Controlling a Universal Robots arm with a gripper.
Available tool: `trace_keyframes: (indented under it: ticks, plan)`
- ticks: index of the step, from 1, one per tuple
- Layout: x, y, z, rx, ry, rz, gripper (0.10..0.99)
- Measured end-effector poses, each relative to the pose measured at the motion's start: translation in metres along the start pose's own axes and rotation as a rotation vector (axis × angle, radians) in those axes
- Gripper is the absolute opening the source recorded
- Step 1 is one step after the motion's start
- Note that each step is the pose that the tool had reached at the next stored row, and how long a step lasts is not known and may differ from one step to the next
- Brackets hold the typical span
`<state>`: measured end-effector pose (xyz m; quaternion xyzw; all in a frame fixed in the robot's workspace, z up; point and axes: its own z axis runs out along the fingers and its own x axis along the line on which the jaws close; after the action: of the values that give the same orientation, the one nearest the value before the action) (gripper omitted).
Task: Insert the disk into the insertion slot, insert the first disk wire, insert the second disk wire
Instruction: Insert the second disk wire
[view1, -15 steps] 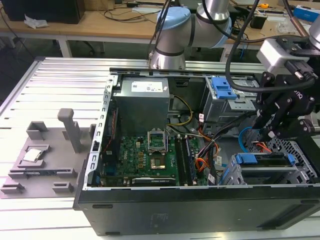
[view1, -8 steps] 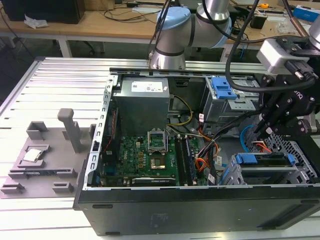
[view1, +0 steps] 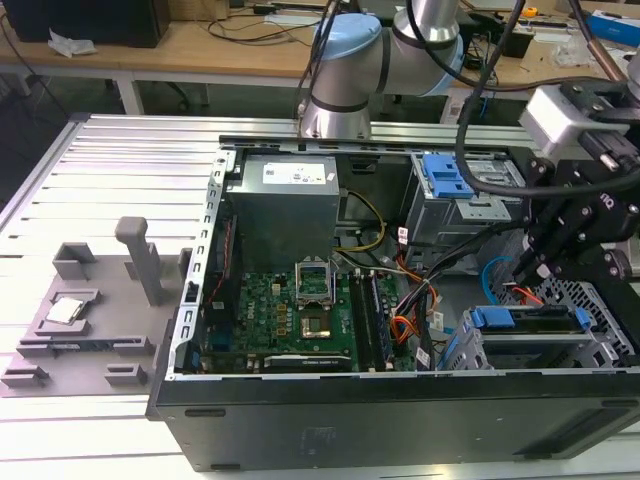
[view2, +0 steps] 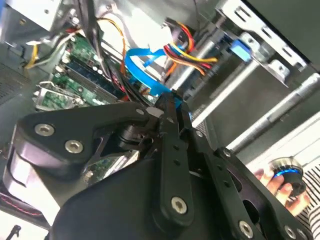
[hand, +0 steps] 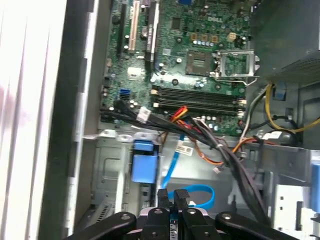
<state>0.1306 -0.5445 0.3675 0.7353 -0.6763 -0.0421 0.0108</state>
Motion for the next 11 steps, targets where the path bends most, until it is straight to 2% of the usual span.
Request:
trace_keyframes:
  ticks: [2,3,11]
  plan:
    - [0.0088,0.0007,0.0004,0.000,0.0002,0.000,0.161]
    - [0.0106,0.0003,0.0034,0.000,-0.0002,0.000,0.161]
    - [0.0123,-0.0106,0.0204,-0.007,-0.0005,0.000,0.161]
